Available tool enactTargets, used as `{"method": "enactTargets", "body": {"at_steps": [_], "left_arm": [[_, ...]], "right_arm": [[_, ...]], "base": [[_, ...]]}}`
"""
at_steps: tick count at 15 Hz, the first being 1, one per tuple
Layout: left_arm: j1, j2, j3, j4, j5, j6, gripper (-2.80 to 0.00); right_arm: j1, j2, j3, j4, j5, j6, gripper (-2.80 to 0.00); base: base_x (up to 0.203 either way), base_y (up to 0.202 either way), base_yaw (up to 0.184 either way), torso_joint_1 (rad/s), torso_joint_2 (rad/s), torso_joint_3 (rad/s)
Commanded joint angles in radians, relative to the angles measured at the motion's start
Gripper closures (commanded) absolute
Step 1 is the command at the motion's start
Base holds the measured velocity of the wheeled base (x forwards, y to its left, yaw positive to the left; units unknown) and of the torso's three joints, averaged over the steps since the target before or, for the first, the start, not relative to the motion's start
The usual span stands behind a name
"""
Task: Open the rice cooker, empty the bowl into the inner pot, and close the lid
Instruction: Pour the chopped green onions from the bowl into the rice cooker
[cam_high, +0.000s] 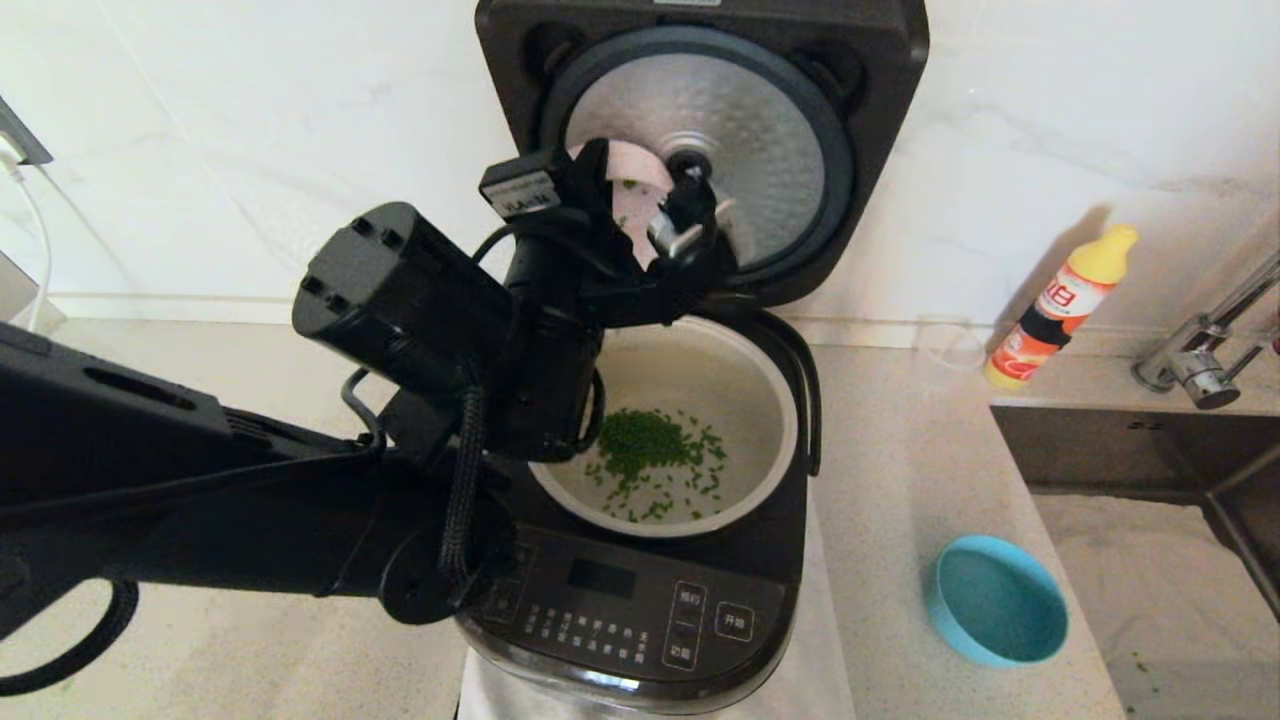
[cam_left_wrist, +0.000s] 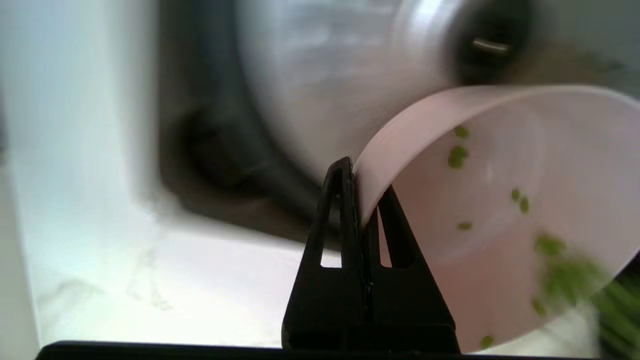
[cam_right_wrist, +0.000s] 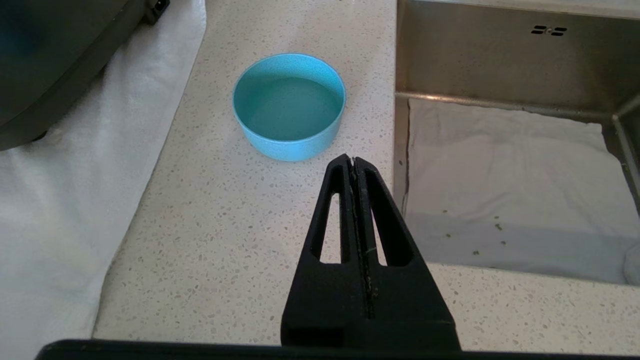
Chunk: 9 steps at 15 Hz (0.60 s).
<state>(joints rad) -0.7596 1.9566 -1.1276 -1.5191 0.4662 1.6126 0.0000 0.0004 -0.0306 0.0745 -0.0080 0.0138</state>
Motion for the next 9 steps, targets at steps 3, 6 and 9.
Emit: {"method": "enactTargets", "body": {"at_steps": [3, 6, 9], "left_arm": [[-0.019, -0.029, 0.002, -0.011, -0.038, -0.023, 0.00], [-0.020, -0.039, 0.055, -0.011, -0.042, -0.039, 0.00], [-0.025, -0.069, 0.200, -0.011, -0.052, -0.045, 0.00]], "right_arm": [[0.000, 0.000, 0.000, 0.001, 0.000, 0.000, 0.00], [0.000, 0.000, 0.000, 0.001, 0.000, 0.000, 0.00], [0.000, 0.000, 0.000, 0.001, 0.000, 0.000, 0.00]], "base": [[0.000, 0.000, 0.000, 0.000, 0.00, 0.000], [0.000, 0.000, 0.000, 0.000, 0.00, 0.000], [0.000, 0.000, 0.000, 0.000, 0.00, 0.000]]}}
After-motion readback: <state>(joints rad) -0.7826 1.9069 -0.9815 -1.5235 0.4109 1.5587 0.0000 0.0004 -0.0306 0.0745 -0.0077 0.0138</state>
